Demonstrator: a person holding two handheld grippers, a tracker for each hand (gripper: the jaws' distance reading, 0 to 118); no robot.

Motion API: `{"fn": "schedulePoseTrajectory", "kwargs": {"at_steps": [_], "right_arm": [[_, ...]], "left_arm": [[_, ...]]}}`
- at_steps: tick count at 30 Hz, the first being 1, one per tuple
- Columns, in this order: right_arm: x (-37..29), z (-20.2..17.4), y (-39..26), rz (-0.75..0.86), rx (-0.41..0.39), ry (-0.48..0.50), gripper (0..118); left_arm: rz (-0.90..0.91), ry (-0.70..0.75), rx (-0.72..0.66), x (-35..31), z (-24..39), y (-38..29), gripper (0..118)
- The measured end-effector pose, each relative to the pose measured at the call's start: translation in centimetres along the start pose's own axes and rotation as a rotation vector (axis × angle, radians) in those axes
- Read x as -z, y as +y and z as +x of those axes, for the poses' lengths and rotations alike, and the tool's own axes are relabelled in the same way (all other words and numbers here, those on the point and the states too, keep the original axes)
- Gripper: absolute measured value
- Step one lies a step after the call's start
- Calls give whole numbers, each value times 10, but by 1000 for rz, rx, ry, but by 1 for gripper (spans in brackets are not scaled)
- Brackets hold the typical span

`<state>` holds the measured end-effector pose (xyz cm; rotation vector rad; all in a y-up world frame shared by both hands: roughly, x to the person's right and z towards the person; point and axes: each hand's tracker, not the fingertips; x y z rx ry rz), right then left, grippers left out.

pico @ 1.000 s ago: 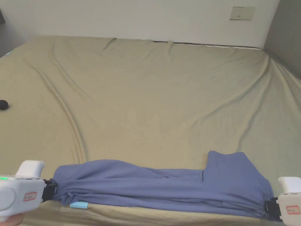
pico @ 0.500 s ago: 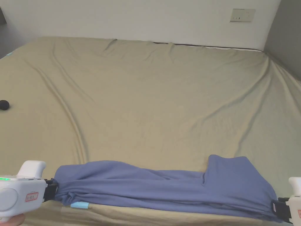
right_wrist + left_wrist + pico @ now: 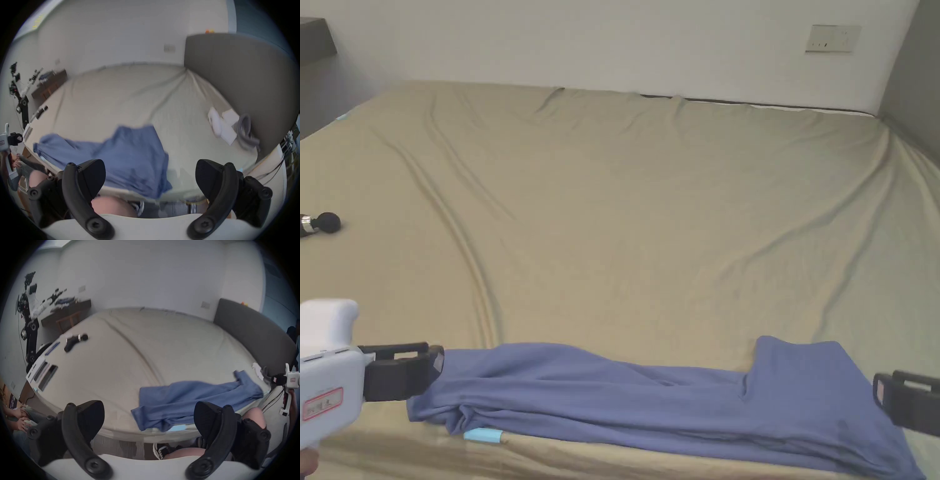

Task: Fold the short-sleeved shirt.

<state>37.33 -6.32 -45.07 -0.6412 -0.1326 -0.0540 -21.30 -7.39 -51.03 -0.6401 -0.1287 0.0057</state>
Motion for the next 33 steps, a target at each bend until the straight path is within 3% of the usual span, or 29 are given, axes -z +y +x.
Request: {"fn": "schedulePoseTrajectory", "kwargs": {"at_steps": [3, 4, 5, 6, 8, 11, 15, 17, 18, 20, 21, 22, 23, 24, 26, 28, 31, 33], "right_arm": [[-19, -22, 12, 124, -46, 102, 111], [-20, -37, 15, 149, -68, 144, 90], [-17, -50, 16, 151, -86, 110, 37], [-16, -58, 15, 190, -98, 43, 2], [6, -61, 14, 108, -159, 130, 2], [12, -77, 10, 116, -127, 183, 2], [16, -98, 11, 113, -133, 210, 2], [16, -105, 11, 109, -121, 229, 2], [16, -108, 11, 109, -119, 235, 2], [12, -118, 11, 106, -139, 233, 2], [12, -120, 11, 104, -144, 234, 2], [12, -122, 11, 96, -150, 244, 2], [13, -123, 12, 81, -147, 252, 2], [15, -123, 13, 75, -146, 248, 2], [15, -127, 14, 73, -151, 241, 2], [15, -129, 17, 69, -154, 229, 2], [15, -132, 21, 68, -144, 222, 2], [15, -133, 23, 72, -142, 211, 2]], "left_arm": [[55, -34, 31, -20, 9, 3, 116], [54, -49, 37, -21, 10, 3, 95], [68, -51, 40, -20, 9, 2, 33], [23, -61, 36, -15, 5, -1, 0], [5, -90, -39, -9, -3, -8, 0], [1, -117, -41, -1, -18, -8, 0], [-58, -258, -177, 23, -55, -7, 0], [-120, -434, -297, 43, -80, -8, 0], [-157, -543, -371, 54, -92, -10, 8], [-182, -673, -458, 73, -111, -17, 103], [-219, -703, -466, 84, -114, -20, 118], [-281, -660, -438, 95, -117, -23, 118], [-318, -508, -401, 94, -118, -30, 118], [-287, -573, -397, 107, -114, -33, 118], [-299, -563, -431, 130, -119, -44, 118], [-383, -634, -579, 157, -151, -55, 118], [-485, -652, -677, 169, -125, -64, 118], [-335, -736, -666, 165, -118, -64, 118]]}}
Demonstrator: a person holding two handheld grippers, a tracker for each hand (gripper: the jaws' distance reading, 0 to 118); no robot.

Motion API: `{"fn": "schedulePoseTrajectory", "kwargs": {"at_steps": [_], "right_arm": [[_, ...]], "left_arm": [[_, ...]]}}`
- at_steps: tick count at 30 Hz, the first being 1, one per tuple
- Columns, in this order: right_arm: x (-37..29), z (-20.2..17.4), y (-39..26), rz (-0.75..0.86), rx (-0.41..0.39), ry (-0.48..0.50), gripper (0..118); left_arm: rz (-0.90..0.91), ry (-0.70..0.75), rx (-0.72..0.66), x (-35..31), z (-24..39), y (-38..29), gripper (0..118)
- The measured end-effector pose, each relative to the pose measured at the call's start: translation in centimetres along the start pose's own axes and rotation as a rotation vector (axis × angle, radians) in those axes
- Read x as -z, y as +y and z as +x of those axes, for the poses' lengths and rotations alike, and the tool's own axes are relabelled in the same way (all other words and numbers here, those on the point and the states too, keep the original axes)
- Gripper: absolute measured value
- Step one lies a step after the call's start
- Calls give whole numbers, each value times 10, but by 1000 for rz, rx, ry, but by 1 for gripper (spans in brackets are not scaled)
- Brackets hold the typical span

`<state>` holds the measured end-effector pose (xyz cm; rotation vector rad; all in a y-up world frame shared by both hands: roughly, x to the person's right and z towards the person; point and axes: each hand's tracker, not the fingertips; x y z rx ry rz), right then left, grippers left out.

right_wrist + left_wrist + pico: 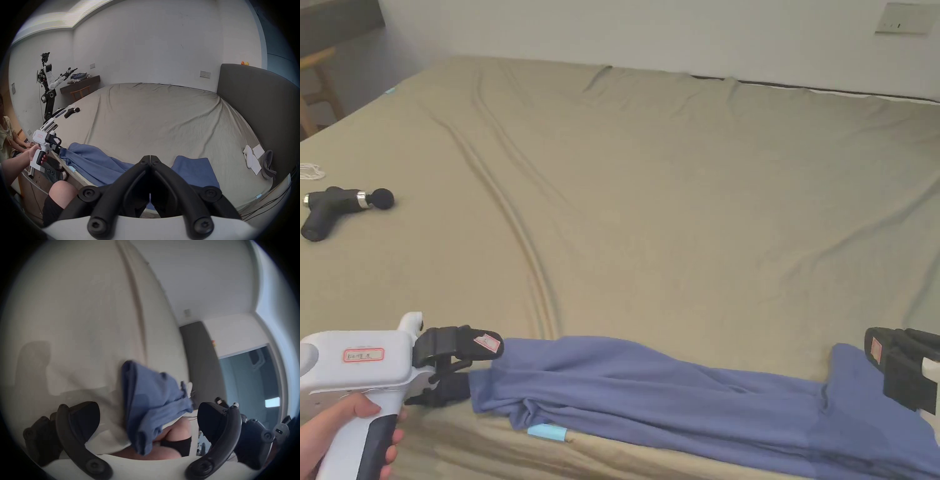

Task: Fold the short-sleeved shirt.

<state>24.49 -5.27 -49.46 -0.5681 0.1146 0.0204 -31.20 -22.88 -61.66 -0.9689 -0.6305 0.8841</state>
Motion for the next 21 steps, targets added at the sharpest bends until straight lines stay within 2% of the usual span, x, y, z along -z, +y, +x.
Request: {"fn": "schedulePoseTrajectory", "kwargs": {"at_steps": [2, 4, 5, 7, 8, 9, 10, 11, 13, 16, 21], "right_arm": [[1, -1, 2, -2, 0, -4, 2], [2, -1, 4, -1, 9, -5, 2], [3, -1, 4, -3, 12, -8, 2], [7, 0, 4, -9, 16, -10, 2], [9, 0, 4, -14, 19, -10, 2], [10, 0, 3, -19, 20, -8, 2], [12, 0, 2, -24, 17, -7, 2], [13, -1, 1, -28, 13, -9, 2], [13, 0, 0, -32, 13, -6, 2], [12, 1, -3, -37, 18, 1, 2], [14, 10, -6, -52, 21, -1, 2]], "left_arm": [[-38, -3, -126, 13, -22, 22, 118], [-32, -128, -197, 29, -22, 16, 118], [-60, -138, -190, 40, -2, 3, 118], [-53, -90, -44, 49, 19, -10, 118], [-58, -62, -25, 54, 25, -15, 117], [-86, -50, -82, 55, 15, -5, 100], [-105, -48, -133, 54, 1, 10, 48], [-118, -13, -153, 57, 1, 7, 12], [-133, 69, -94, 60, -1, 7, 12], [-59, 10, -157, 54, -14, 4, 12], [-47, 68, -36, 32, 5, 8, 12]]}}
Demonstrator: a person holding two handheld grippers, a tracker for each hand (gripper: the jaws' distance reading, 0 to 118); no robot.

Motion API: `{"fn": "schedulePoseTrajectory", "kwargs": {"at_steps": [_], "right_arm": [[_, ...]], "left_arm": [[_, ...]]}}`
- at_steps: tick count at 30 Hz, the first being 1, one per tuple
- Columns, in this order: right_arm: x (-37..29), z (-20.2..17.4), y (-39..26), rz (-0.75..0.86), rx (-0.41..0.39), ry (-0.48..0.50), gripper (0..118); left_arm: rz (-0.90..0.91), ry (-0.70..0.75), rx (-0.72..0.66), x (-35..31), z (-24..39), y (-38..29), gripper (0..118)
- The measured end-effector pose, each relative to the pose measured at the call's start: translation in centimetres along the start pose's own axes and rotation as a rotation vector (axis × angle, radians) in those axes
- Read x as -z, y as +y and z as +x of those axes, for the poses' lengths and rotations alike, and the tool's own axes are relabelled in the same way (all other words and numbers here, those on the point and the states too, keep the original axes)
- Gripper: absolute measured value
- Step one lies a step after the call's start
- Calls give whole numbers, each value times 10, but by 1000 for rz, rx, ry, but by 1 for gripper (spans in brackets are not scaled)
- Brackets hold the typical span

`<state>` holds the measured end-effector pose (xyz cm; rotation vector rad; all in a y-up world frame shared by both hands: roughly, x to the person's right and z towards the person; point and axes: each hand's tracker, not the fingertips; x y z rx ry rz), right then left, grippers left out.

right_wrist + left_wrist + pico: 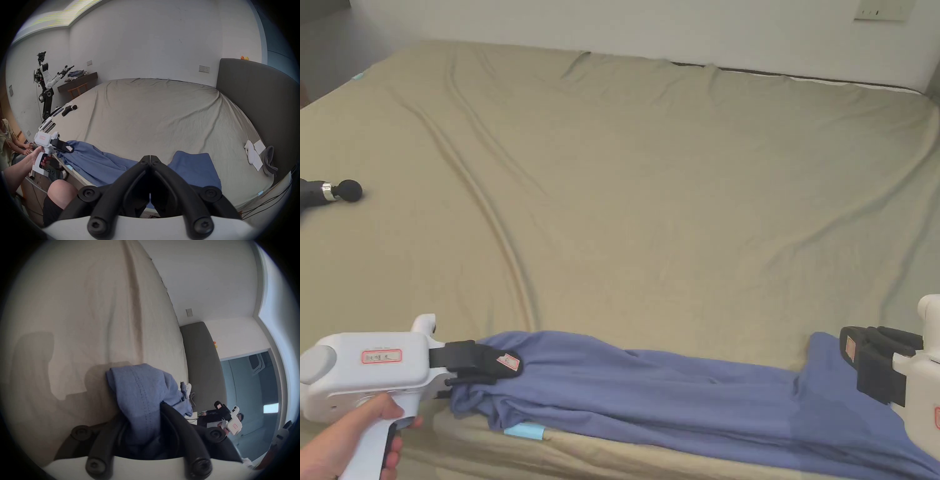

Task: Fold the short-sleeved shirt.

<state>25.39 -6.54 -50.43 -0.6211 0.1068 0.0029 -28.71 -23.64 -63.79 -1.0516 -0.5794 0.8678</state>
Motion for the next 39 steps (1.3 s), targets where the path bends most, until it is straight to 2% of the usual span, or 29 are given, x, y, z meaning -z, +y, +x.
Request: {"fn": "schedulePoseTrajectory", "kwargs": {"at_steps": [9, 11, 14, 16, 18, 21, 25, 29, 33, 35, 39], "right_arm": [[-3, 17, -9, -5, 20, -12, 2], [-4, 21, -11, -4, 31, -9, 2], [-4, 25, -14, -3, 42, -6, 2], [-4, 27, -16, -4, 55, 1, 2], [-4, 28, -17, -6, 56, 5, 2], [-7, 31, -17, -6, 47, 7, 2], [-10, 37, -17, 6, 58, 8, 2], [-15, 37, -16, 19, 62, 17, 2], [-20, 38, -14, 33, 64, 31, 2], [-22, 40, -12, 42, 71, 35, 2], [-24, 44, -11, 51, 91, 38, 2]], "left_arm": [[232, 0, 83, -104, 31, 41, 12], [241, 92, 64, -118, 27, 46, 12], [165, 214, 44, -110, 25, 40, 12], [140, 192, 101, -101, 32, 34, 12], [151, 124, 77, -93, 42, 34, 12], [128, 142, 145, -84, 76, 31, 12], [76, 55, 170, -50, 131, 21, 12], [-55, 69, 240, 25, 169, 1, 12], [-171, 221, 266, 106, 175, -23, 12], [-179, 290, 325, 135, 174, -31, 12], [-210, 307, 278, 167, 158, -36, 12]]}}
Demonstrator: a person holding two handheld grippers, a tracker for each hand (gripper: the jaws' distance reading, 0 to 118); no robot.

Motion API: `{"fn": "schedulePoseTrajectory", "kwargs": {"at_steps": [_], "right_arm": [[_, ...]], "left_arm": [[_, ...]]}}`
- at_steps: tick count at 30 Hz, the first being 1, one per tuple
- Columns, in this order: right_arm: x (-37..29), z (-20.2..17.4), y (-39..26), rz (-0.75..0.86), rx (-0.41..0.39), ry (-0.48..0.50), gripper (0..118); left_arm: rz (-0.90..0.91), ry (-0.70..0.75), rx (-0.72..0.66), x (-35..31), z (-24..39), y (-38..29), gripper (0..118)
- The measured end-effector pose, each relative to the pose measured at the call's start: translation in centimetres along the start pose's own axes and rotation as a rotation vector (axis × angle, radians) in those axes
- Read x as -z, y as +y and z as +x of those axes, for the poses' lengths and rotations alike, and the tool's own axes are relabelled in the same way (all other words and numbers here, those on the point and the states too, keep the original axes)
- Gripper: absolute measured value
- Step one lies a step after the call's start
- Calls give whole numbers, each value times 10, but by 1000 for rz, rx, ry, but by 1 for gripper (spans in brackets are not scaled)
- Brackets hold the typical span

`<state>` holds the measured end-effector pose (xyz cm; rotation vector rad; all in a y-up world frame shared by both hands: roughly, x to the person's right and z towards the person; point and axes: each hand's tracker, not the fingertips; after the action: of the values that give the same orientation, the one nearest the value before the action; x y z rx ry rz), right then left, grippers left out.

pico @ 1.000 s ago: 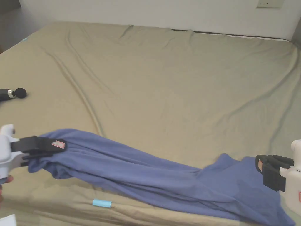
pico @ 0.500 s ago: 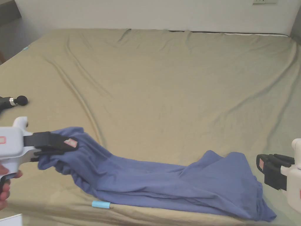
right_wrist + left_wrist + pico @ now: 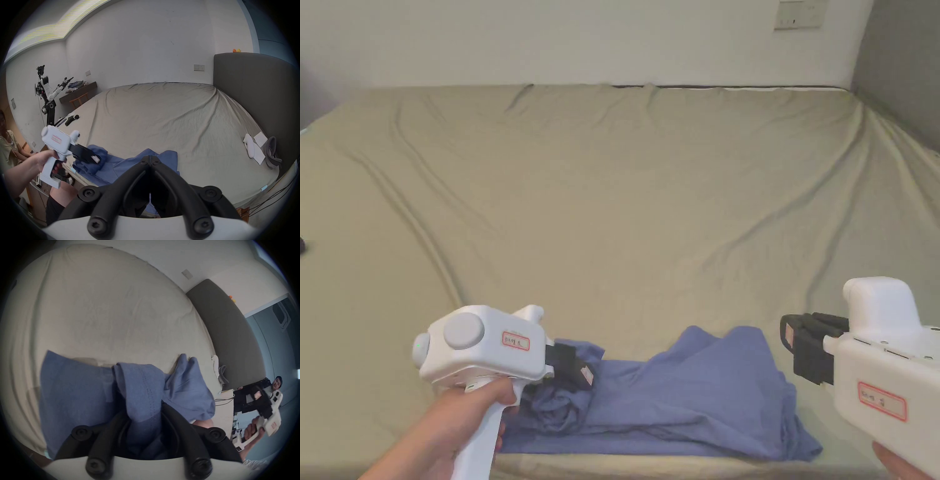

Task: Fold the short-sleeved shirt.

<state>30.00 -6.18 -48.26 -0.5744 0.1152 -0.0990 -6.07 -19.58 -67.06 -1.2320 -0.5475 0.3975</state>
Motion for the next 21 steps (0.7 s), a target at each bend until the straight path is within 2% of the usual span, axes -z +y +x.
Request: {"fn": "schedulePoseTrajectory", "kwargs": {"at_steps": [1, 3, 4, 5, 6, 7, 10, 12, 14, 15, 16, 17, 18, 20, 21], "right_arm": [[-1, 1, 0, 1, 6, 0, 2], [-1, 4, -2, -1, 16, 4, 2], [-1, 5, -2, -2, 23, 7, 2], [-2, 5, -2, -6, 26, 10, 2], [-2, 5, -2, -8, 27, 13, 2], [-3, 4, -3, -11, 26, 14, 2], [-10, 1, -4, -23, -6, 15, 2], [-15, 1, -6, -22, -19, 9, 2], [-20, 2, -7, -20, -21, 8, 2], [-22, 2, -8, -19, -19, 7, 2], [-24, 1, -9, -17, -17, 6, 2], [-25, 1, -10, -17, -18, 5, 2], [-27, 1, -10, -16, -17, 4, 2], [-28, -1, -11, -17, -18, 4, 2], [-28, -1, -11, -17, -18, 3, 2]], "left_arm": [[-16, 42, 28, 4, 0, -2, 12], [-31, 33, 18, 6, -4, -1, 16], [-38, -11, 3, 2, -7, -1, 30], [-36, -81, -34, -2, -9, 0, 56], [-45, -145, -66, -8, -8, 1, 90], [-49, -178, -89, -17, -7, 0, 118], [71, -275, -77, -64, -2, -10, 118], [152, -214, 64, -94, -4, -15, 118], [204, -115, 123, -115, -4, -25, 118], [123, -173, 20, -116, -4, -36, 118], [152, -127, 30, -117, -8, -36, 92], [163, -75, 7, -115, -12, -37, 40], [155, -1, 5, -109, -14, -35, 0], [144, 123, 46, -85, -16, -38, 0], [124, 107, 38, -74, -16, -38, 0]]}}
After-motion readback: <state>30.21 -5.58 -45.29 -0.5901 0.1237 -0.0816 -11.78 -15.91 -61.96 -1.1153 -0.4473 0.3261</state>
